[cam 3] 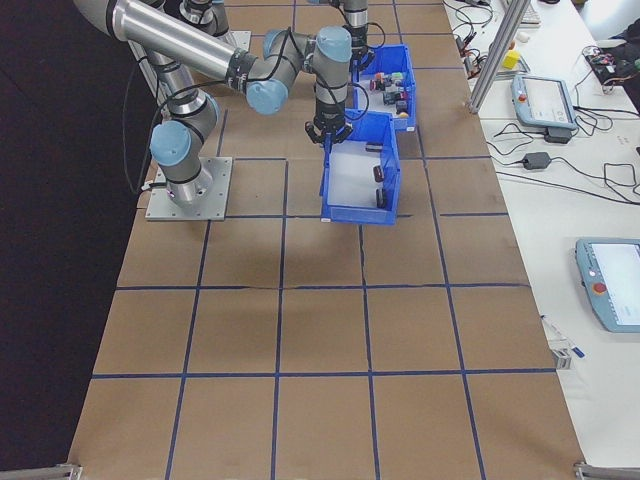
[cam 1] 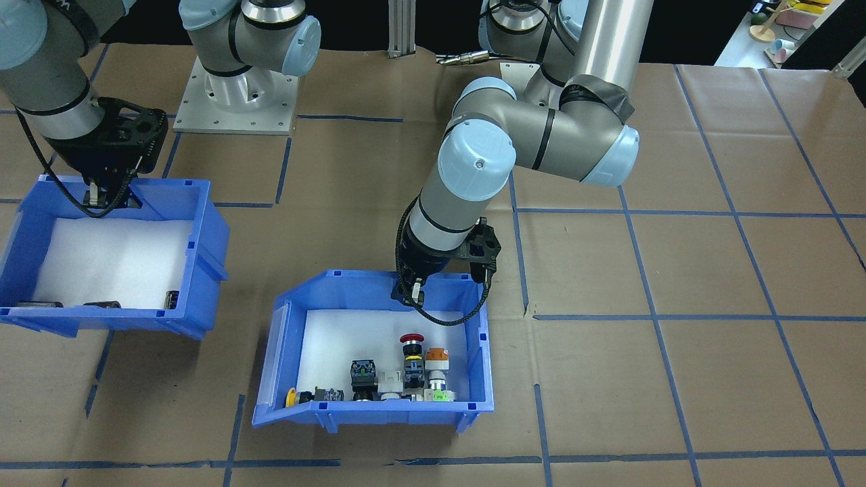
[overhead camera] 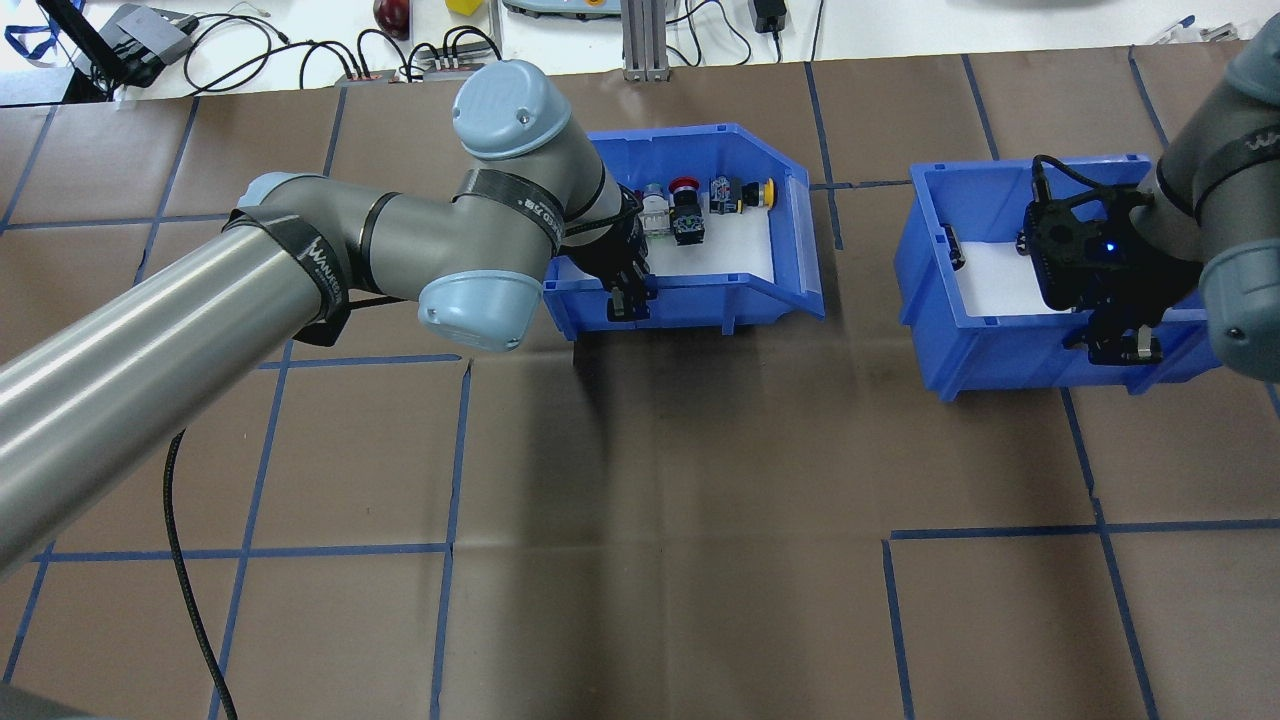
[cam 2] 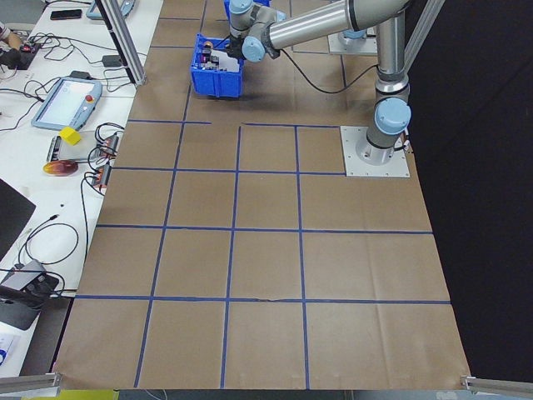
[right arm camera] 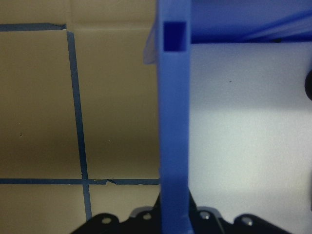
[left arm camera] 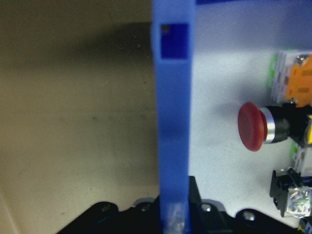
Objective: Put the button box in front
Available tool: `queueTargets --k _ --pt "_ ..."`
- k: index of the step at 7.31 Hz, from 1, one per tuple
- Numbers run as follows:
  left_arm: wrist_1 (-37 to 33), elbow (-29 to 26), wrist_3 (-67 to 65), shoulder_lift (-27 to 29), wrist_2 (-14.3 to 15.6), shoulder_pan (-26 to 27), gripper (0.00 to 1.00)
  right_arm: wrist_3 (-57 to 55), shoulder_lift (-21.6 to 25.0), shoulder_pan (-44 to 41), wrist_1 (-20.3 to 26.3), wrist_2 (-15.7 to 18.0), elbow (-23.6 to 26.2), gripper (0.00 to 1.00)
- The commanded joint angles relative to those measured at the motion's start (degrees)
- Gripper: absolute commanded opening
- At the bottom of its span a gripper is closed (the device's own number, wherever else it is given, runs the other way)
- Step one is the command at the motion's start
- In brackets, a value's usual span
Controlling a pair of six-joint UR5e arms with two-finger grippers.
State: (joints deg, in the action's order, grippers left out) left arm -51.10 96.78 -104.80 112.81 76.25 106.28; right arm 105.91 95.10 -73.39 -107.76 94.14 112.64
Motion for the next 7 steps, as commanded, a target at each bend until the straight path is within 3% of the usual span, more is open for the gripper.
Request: queueTargets --k 1,4,6,7 --pt "1.3 -2.9 0.6 3.0 -0.1 0.0 0.02 0.4 0.0 0.0 0.0 -0.2 0.0 0.08" --pt "1.3 -4.0 0.6 4.6 0.1 0.0 0.04 0.4 0.1 -0.1 0.0 -0.2 0.2 0.09" --pt "1.3 -4.0 -0.3 5.1 0.3 0.0 0.21 0.4 0.1 -0.1 0.2 -0.3 0.3 0.09" --pt "1.2 -4.2 -0.8 4.8 1.9 -0.1 0.68 0.3 0.2 -0.1 0.1 -0.3 1.0 0.09"
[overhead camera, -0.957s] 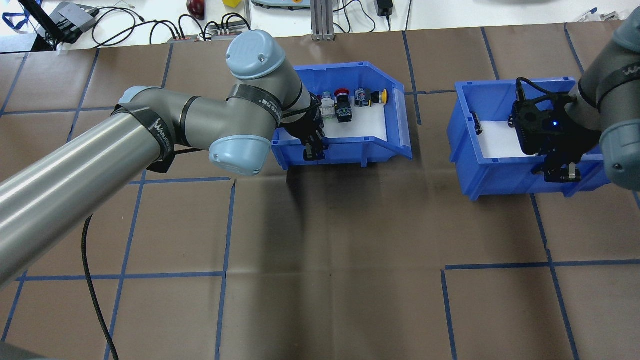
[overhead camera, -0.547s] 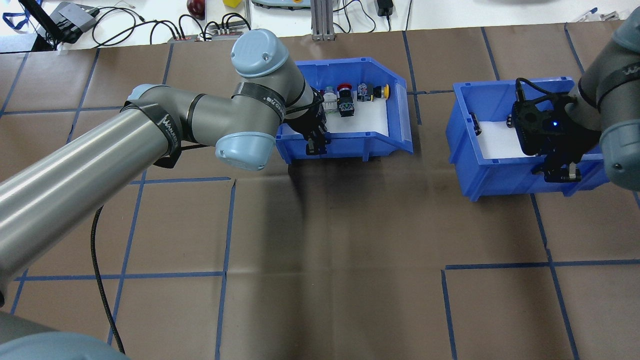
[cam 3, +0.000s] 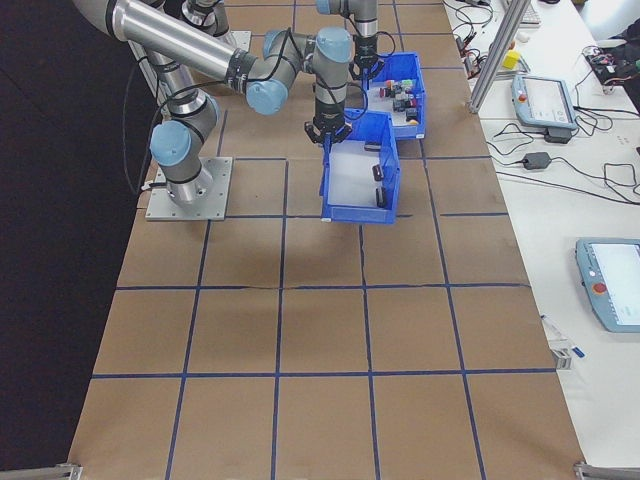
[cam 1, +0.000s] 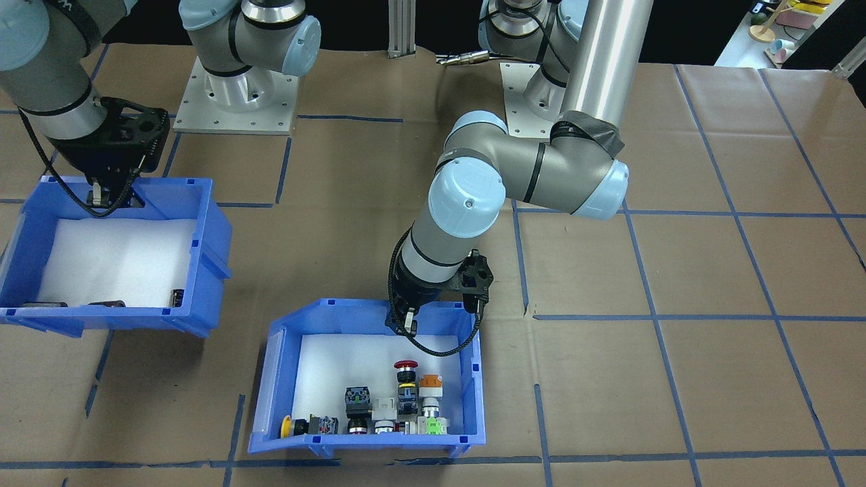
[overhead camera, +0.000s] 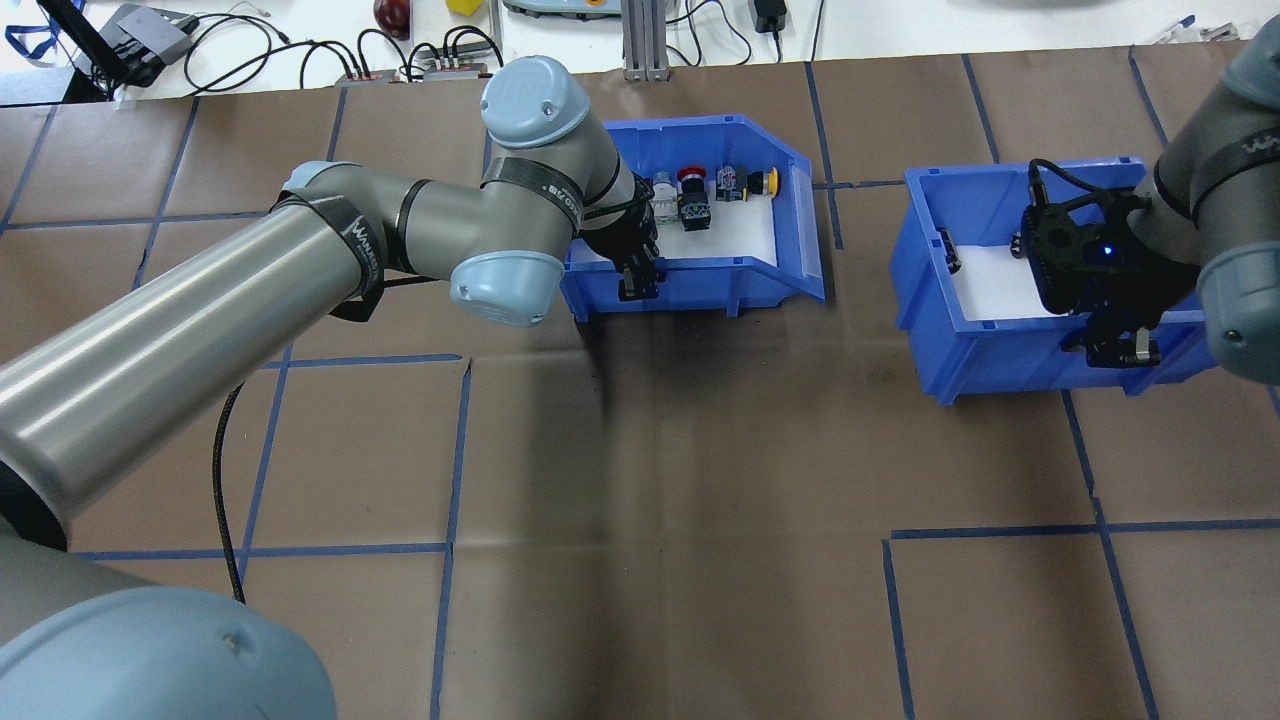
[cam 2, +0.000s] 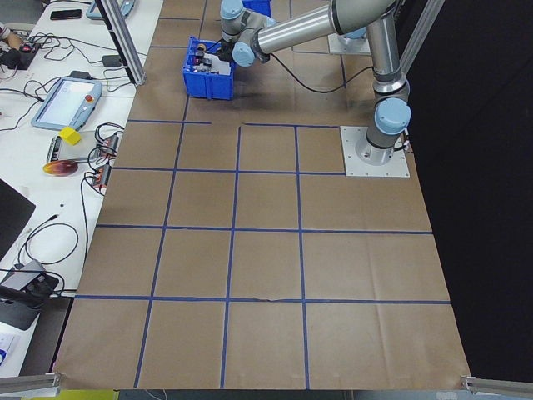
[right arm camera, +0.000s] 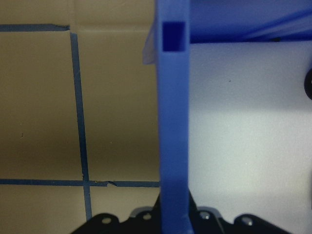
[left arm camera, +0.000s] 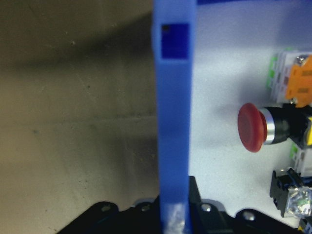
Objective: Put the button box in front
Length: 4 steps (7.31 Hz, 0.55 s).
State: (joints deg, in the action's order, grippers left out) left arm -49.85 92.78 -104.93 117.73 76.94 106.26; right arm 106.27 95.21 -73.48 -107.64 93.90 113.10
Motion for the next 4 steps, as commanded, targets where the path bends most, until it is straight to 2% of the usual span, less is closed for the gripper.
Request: queueTargets --k 1,2,3,4 --pt "0.2 -1.5 0.4 0.4 11.9 -0.1 0.94 -0.2 0.2 0.0 -0.1 0.1 1.5 0.09" --pt "-0.5 -3.3 0.3 0.4 13.7 0.5 0.97 -0.8 1.5 -0.2 0.0 0.0 2.0 0.09" --pt "-2.8 -3.9 1.9 -1.7 13.0 0.4 0.96 -1.7 3.6 -0.4 0.1 0.0 3.7 0.09" --pt "-5.4 -4.4 8.3 -4.0 13.0 0.2 0.96 -2.5 6.2 -0.6 -0.1 -0.1 7.4 0.09"
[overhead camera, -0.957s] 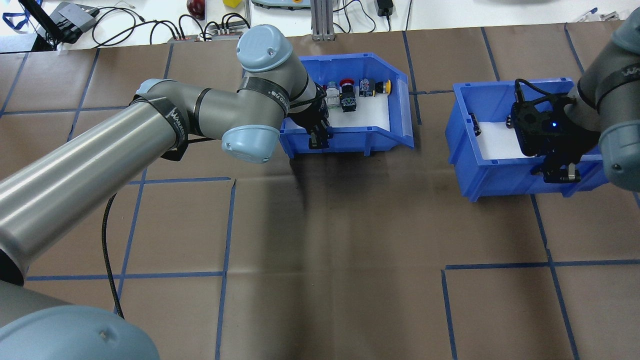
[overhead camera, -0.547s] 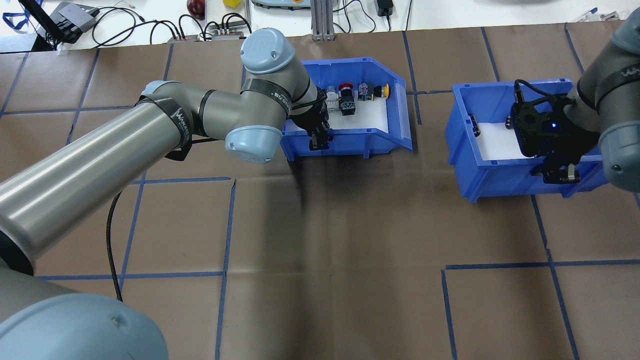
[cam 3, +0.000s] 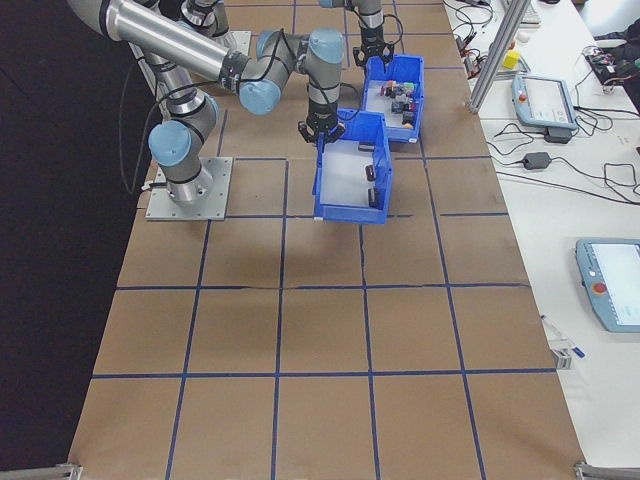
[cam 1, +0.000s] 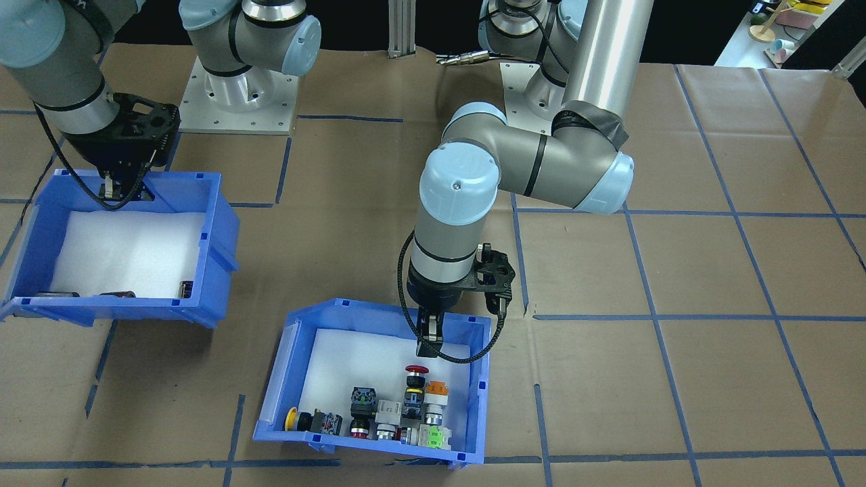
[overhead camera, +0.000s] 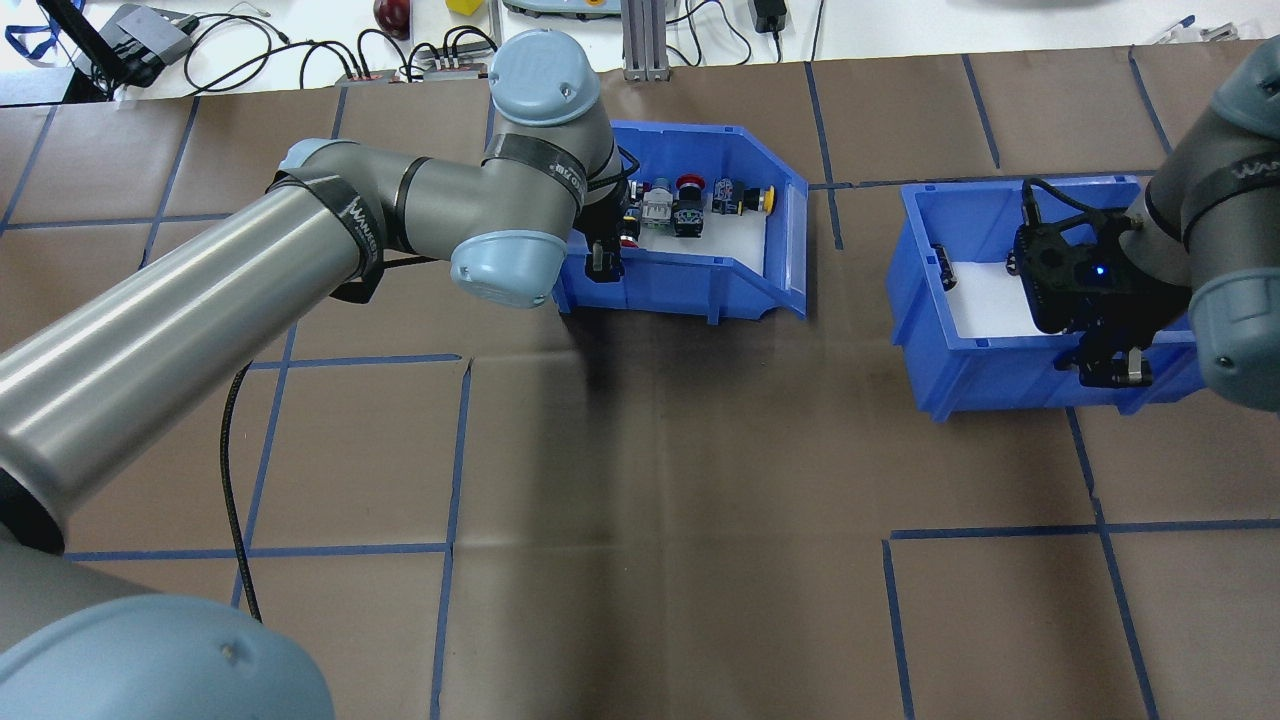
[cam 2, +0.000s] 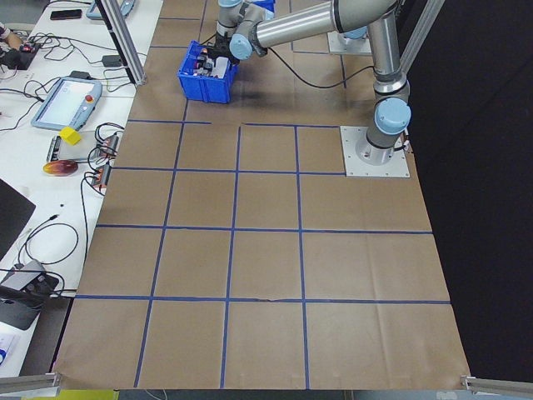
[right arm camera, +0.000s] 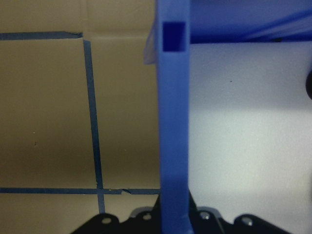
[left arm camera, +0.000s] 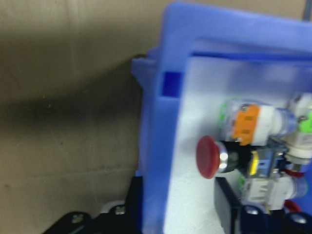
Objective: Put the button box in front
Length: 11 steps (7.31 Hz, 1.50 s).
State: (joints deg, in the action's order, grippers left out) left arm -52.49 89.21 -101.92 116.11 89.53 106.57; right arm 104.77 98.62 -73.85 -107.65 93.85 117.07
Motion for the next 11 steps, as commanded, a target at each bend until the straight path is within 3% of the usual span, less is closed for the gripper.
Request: queueTargets --k 1,4,7,8,11 --pt "-9.0 -1.2 13.1 -5.5 0.6 -0.3 0.96 -1.1 5.4 -0.4 -0.2 -0.2 5.9 0.09" --pt "-24.5 -2.0 30.0 -14.8 0.3 -0.6 0.96 -8.7 9.3 -5.4 -0.1 -2.1 9.8 0.09" --pt "-27.7 0.2 55.3 -21.4 0.4 -0.6 0.98 -18.1 9.7 -13.7 -0.1 -1.5 11.1 0.10" --pt "-32.1 0.2 60.2 -23.6 0.6 -0.6 0.98 -21.6 9.6 -16.0 -0.1 -1.6 11.2 0.10" --pt "-37.3 0.3 83.9 -25.4 0.1 -0.6 0.99 -32.6 9.2 -26.9 -0.8 -1.6 11.2 0.10"
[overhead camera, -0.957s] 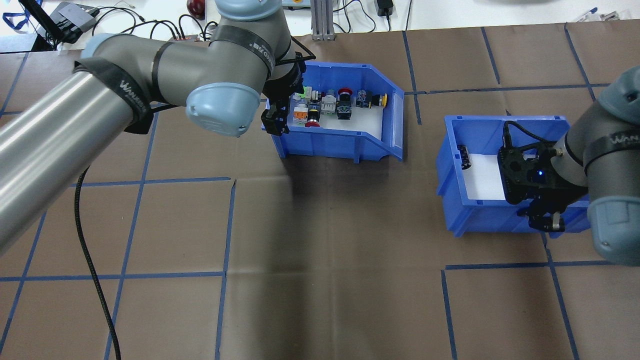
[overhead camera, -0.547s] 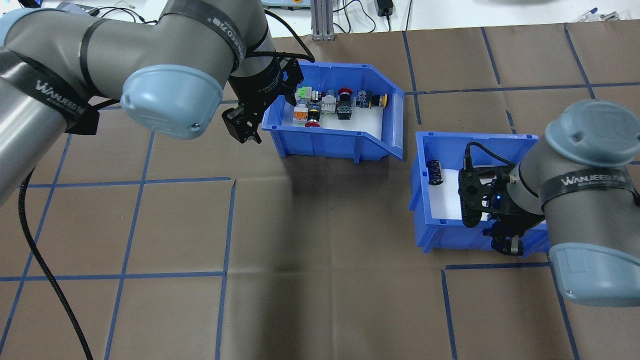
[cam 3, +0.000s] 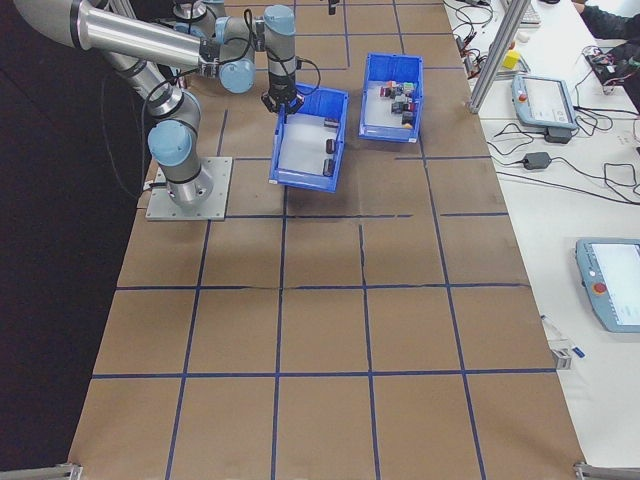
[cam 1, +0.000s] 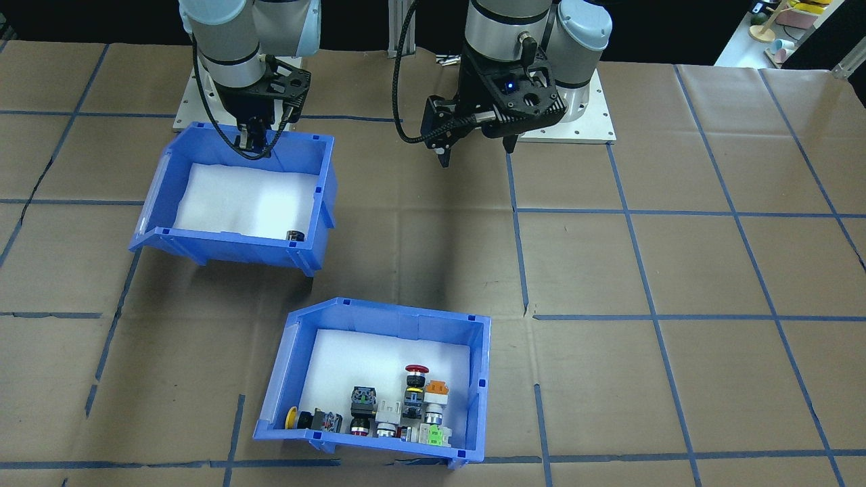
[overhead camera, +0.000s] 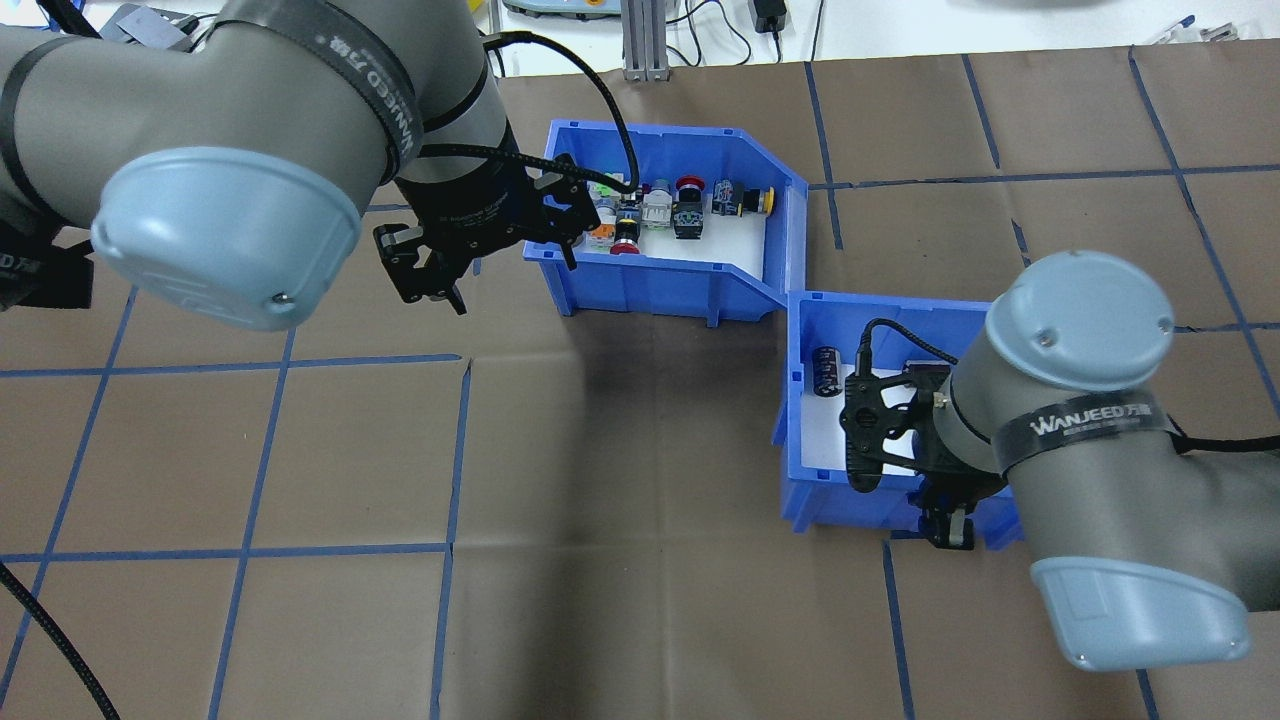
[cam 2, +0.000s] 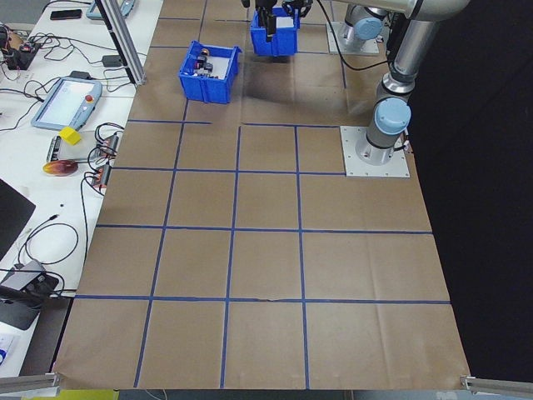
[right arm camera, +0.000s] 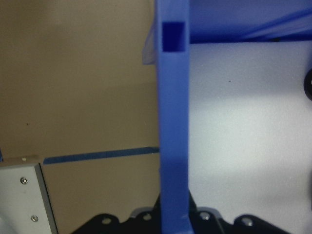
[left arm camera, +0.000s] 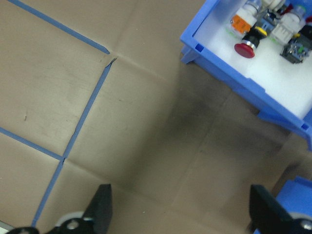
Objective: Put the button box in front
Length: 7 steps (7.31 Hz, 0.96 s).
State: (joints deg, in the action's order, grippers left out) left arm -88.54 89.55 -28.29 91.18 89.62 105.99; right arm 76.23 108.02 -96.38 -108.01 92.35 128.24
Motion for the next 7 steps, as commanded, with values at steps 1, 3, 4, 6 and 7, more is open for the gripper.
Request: queueTargets --k 1,3,4,6,7 --pt "-2.7 -0.3 14.3 -0.6 0.5 -0.1 0.99 -5.7 -0.3 -8.4 -1.8 -0.1 0.1 0.10" --pt "-6.3 0.5 22.4 -5.0 0.6 -3.0 0.99 -11.1 -1.0 -15.6 -4.1 -0.3 0.0 0.10" --pt "-8.4 1.6 25.0 -7.0 0.1 -8.2 0.99 -13.8 -2.8 -18.1 -5.4 -0.3 -0.1 0.10" --pt "-8.7 3.6 26.7 -9.6 0.4 -11.5 0.99 -19.6 -8.1 -23.5 -11.8 -0.1 -0.2 0.10" --pt "-8.7 4.1 29.1 -10.9 0.5 -11.9 0.99 -22.2 -10.1 -26.7 -14.3 0.1 -0.4 0.10"
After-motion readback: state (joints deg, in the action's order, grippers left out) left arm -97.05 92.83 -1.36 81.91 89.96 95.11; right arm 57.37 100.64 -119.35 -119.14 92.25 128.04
